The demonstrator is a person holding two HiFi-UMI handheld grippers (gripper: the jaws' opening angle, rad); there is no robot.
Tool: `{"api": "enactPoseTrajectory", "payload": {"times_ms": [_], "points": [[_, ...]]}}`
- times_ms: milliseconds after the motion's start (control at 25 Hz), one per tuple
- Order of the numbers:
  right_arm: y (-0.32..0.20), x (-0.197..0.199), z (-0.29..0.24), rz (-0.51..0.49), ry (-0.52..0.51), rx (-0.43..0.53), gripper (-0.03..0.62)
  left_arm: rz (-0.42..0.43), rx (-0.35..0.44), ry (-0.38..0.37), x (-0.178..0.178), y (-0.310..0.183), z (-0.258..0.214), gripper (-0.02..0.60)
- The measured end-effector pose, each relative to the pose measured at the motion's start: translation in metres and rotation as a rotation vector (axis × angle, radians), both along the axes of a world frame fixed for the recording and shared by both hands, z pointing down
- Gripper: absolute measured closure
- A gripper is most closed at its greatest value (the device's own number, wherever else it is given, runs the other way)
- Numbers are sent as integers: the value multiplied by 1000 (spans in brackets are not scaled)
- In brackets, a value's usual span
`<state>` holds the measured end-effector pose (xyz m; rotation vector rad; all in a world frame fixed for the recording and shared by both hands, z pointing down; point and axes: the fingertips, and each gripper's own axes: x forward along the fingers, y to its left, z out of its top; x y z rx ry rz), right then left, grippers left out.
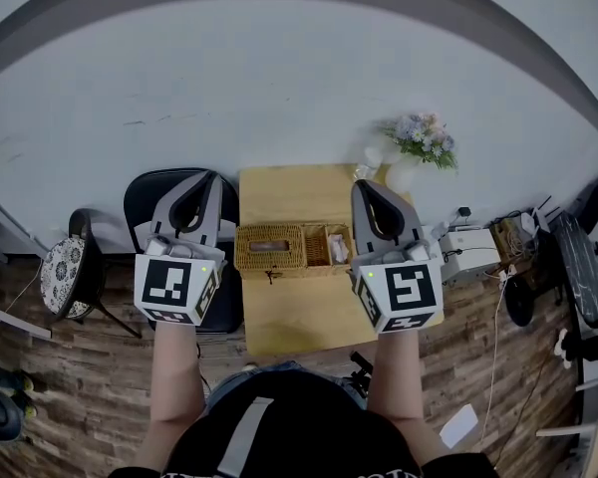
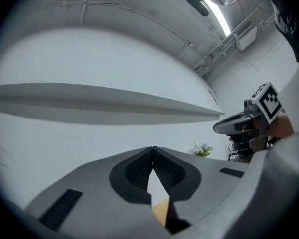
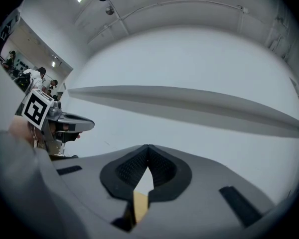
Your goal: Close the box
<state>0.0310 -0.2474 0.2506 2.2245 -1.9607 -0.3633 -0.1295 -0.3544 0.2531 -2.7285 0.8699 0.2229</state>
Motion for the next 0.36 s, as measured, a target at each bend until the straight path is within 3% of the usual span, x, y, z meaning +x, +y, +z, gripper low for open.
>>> {"api": "enactPoseTrajectory", "payload": {"times_ms": [360], "points": [[-3,1,0,12,-4,2,580,-4,10,-12,0,-5,2,569]]}}
